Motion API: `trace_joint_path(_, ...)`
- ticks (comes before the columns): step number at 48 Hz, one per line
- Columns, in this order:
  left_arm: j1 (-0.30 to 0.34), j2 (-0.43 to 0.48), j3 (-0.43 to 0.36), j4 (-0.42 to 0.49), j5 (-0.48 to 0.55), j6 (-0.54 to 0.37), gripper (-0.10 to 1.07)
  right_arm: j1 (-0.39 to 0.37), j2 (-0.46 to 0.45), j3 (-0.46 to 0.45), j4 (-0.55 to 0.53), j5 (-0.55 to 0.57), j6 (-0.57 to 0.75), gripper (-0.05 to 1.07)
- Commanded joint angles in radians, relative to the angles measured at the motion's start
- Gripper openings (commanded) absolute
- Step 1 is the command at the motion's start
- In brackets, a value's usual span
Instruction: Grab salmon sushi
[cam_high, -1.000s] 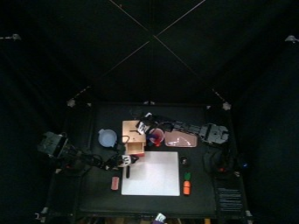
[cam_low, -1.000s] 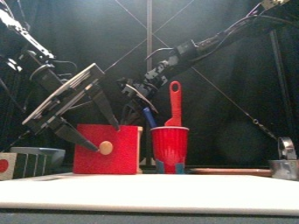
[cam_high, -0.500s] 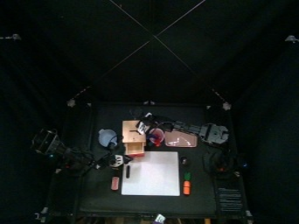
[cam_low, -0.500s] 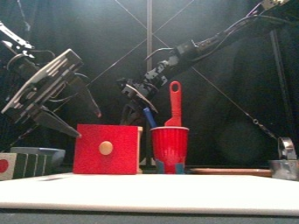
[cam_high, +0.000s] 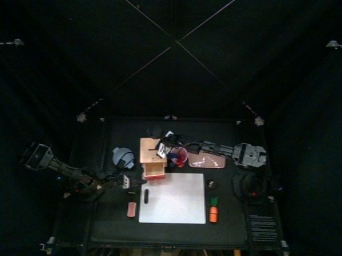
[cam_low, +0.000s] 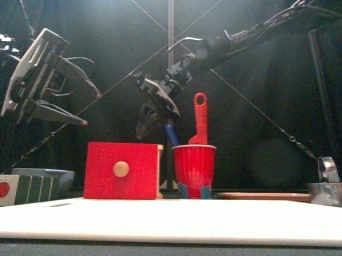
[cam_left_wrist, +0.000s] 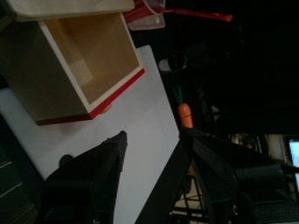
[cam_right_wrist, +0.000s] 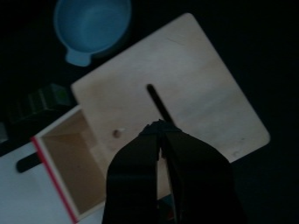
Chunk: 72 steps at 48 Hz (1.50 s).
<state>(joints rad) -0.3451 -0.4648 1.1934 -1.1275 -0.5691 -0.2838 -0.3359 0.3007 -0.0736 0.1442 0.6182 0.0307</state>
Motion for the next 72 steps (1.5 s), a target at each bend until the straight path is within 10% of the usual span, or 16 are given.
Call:
trace_joint_path(1, 0.012, -0.035, 0.017, 0.041, 0.0, 0.003, 0.87, 0.034, -0.075, -0.015, 0.002, -0.003, -0.003, 0.02)
trace_joint_path(27, 0.106, -0.264, 0.201, 0.212, 0.02, 0.005, 0.87, 0.313, -0.106, 0.032, 0.002, -0.029, -0.018, 0.05)
trace_joint_path(52, 0.376, -0.287, 0.222, 0.353, 0.195, 0.003, 0.87, 0.454, 0.015, -0.089, -0.086, -0.107, -0.015, 0.66)
trace_joint_path(72, 0.436, -0.288, 0.218, 0.42, 0.268, 0.003, 0.87, 0.482, 0.152, -0.278, -0.091, -0.006, -0.084, 0.9)
